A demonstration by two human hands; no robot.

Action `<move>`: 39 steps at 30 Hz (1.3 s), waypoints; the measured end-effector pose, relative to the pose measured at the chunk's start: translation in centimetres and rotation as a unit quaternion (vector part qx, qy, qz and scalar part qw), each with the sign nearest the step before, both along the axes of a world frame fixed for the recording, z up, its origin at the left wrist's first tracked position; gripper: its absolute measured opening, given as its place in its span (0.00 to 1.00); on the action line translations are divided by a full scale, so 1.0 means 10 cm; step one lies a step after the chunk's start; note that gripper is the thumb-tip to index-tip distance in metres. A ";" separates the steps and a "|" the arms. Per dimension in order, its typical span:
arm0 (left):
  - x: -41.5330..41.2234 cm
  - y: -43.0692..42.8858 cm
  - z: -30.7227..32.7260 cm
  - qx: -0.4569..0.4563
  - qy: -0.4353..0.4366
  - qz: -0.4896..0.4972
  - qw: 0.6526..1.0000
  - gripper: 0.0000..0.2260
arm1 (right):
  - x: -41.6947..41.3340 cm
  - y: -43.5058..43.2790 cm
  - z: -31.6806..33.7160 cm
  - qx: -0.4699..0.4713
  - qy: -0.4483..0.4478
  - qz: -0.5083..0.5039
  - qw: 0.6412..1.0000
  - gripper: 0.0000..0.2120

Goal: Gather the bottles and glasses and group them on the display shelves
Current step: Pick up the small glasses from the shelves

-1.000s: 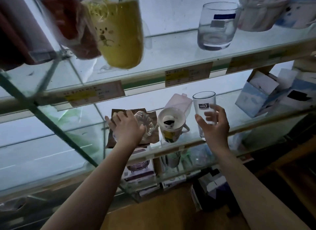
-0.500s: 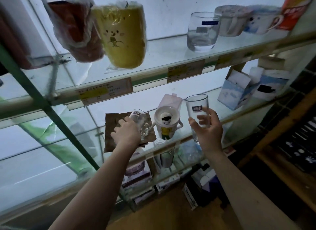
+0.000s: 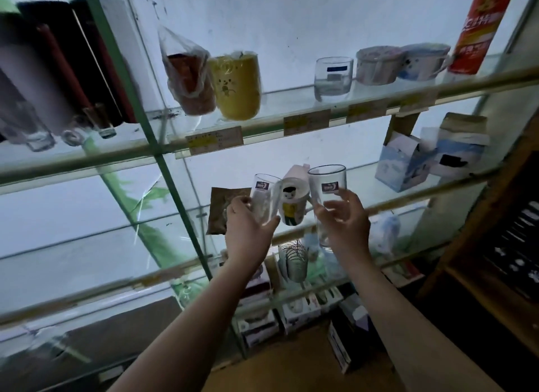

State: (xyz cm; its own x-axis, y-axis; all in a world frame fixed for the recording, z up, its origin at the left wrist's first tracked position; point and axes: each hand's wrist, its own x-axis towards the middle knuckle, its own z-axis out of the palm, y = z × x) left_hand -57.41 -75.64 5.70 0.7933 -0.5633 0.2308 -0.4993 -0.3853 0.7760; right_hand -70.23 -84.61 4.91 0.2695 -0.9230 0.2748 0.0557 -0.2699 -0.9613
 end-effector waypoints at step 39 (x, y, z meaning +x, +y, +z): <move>0.75 4.90 0.17 -0.186 0.258 0.181 0.931 0.22 | 1.74 4.43 0.38 0.042 0.064 0.379 0.922 0.25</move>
State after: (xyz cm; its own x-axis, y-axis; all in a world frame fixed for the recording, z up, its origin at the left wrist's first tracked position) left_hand -49.88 -26.63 7.44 0.9746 -0.1958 -0.1085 0.0874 -0.1130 0.9897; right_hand -52.79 -40.35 8.68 0.8711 -0.4731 0.1322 0.0826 -0.1241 -0.9888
